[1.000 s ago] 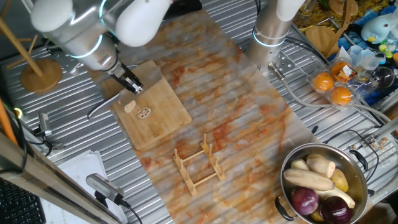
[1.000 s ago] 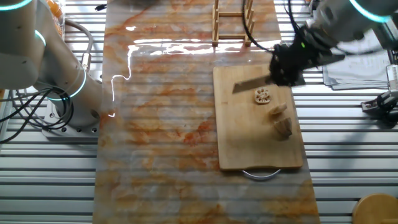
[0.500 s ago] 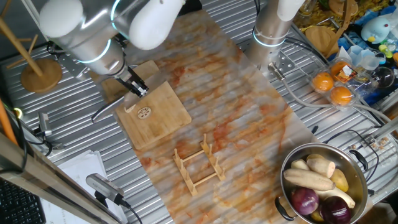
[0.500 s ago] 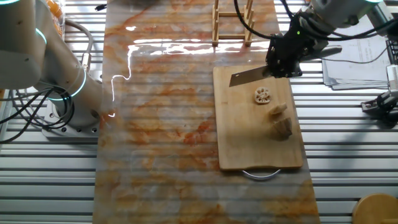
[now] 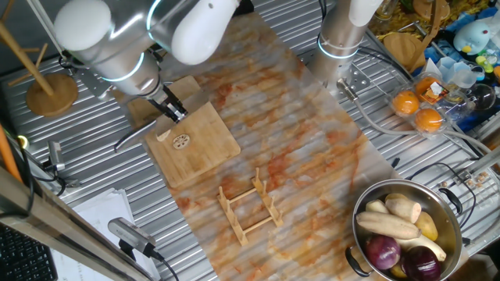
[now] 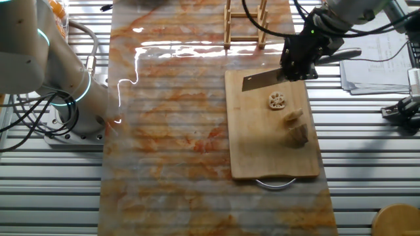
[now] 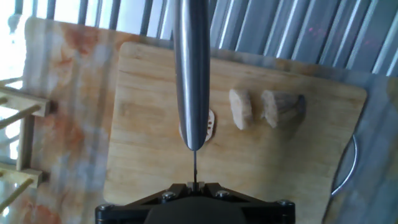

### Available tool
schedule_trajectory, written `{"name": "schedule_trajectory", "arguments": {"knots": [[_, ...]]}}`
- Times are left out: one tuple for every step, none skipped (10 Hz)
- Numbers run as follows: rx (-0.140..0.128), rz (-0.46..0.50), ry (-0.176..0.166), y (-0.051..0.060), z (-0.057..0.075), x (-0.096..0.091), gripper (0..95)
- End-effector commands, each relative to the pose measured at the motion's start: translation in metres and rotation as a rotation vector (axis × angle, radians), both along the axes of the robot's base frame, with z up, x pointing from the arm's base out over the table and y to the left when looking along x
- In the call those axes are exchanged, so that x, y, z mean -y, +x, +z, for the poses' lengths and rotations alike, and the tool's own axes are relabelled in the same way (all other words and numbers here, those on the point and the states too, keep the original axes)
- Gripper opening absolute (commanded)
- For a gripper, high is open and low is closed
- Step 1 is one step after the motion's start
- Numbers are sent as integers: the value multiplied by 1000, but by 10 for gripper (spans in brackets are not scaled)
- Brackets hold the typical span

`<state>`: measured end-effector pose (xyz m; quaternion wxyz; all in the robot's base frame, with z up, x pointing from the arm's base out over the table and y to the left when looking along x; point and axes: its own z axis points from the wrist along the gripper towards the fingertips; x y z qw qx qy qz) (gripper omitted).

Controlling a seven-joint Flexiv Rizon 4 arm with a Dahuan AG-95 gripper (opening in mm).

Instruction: Slice the lotus root

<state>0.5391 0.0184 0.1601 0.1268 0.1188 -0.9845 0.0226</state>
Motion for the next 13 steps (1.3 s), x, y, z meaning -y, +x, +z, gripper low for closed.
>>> {"name": "schedule_trajectory", "arguments": {"knots": [[14,-22,-19,-2,0,0,0],[12,-25,11,-4,-1,0,0],[8,-36,32,-12,3,-6,0],[-11,-48,34,-16,13,-18,0],[-24,-63,34,-20,21,-34,0],[-30,-91,27,-25,26,-57,0],[-30,-99,25,-27,27,-64,0],[-36,-142,22,-40,29,-103,0],[-33,-159,19,-47,26,-119,0],[-30,-173,15,-55,22,-133,0],[-28,-180,13,-62,17,-145,0],[-27,-193,7,-67,15,-157,0],[-27,-199,6,-69,16,-162,0]]}}
